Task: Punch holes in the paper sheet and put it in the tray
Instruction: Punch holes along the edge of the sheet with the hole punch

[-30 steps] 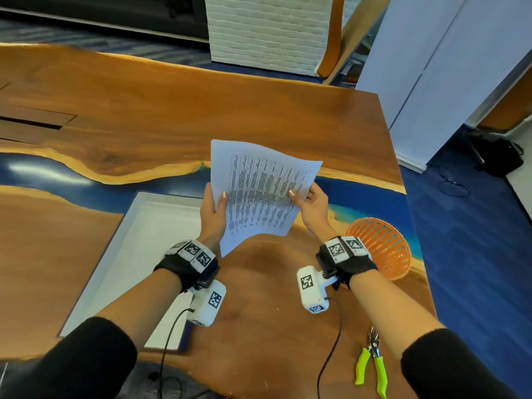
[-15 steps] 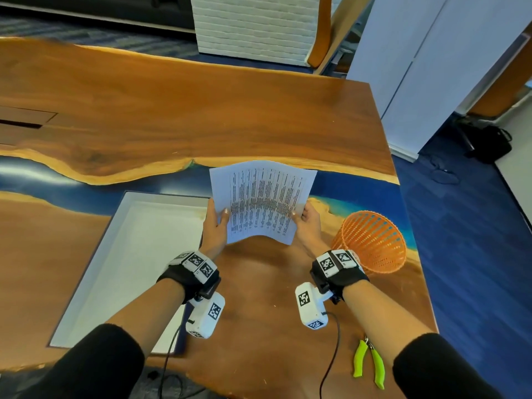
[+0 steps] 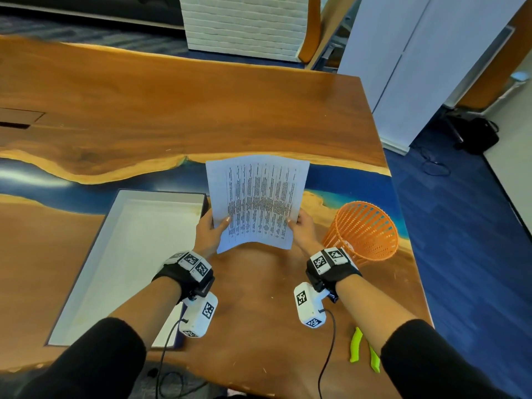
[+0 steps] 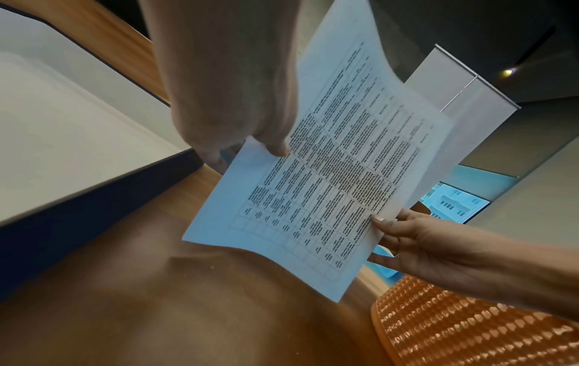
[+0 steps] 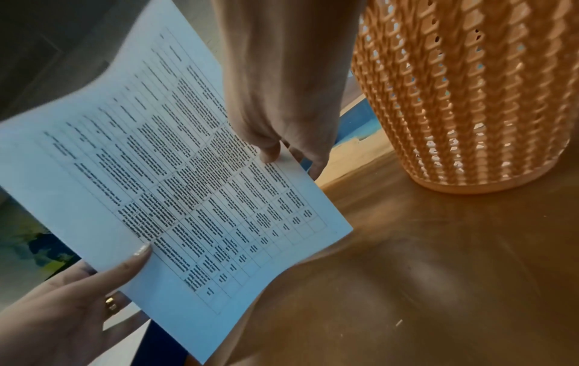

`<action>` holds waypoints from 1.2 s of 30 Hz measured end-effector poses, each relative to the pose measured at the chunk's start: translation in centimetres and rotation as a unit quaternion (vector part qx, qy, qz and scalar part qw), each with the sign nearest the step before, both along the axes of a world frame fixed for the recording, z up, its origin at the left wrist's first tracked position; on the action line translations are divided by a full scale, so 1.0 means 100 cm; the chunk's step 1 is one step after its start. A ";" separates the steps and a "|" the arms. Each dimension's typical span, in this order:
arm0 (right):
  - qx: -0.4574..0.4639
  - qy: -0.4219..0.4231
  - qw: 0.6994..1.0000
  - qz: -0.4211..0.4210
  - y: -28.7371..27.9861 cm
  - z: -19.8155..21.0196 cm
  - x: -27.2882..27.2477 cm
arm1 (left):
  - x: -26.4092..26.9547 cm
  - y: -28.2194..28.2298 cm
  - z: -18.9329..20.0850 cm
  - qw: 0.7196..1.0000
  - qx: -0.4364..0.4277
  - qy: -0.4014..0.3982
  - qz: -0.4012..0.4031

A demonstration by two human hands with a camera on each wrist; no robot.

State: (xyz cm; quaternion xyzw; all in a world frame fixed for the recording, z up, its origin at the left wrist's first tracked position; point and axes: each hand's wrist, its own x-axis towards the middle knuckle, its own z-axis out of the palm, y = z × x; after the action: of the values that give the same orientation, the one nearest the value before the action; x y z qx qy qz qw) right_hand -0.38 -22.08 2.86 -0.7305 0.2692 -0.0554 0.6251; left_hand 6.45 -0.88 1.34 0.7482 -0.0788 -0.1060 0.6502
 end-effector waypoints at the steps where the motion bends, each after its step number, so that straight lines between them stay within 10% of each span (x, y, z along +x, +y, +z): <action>1: -0.003 0.002 1.000 -0.002 0.001 0.001 -0.002 | -0.001 0.000 0.001 1.000 -0.001 0.000 -0.003; 20: -0.143 0.121 0.982 -0.019 -0.005 -0.035 -0.130 | -0.072 0.013 -0.023 0.996 0.021 0.047 -0.078; 29: -0.304 0.395 0.860 -0.109 -0.022 -0.066 -0.221 | -0.090 0.023 -0.036 0.993 0.017 0.078 -0.087; 36: -0.293 0.447 0.836 -0.122 -0.027 -0.074 -0.234 | -0.094 0.026 -0.041 0.992 -0.008 0.089 -0.090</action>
State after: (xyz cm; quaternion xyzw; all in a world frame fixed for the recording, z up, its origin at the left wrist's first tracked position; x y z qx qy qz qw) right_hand -23.76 -24.81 -4.59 -0.7865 0.5770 0.1252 0.1815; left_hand -2.97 1.73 -2.71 0.7205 -0.0885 -0.2293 0.6484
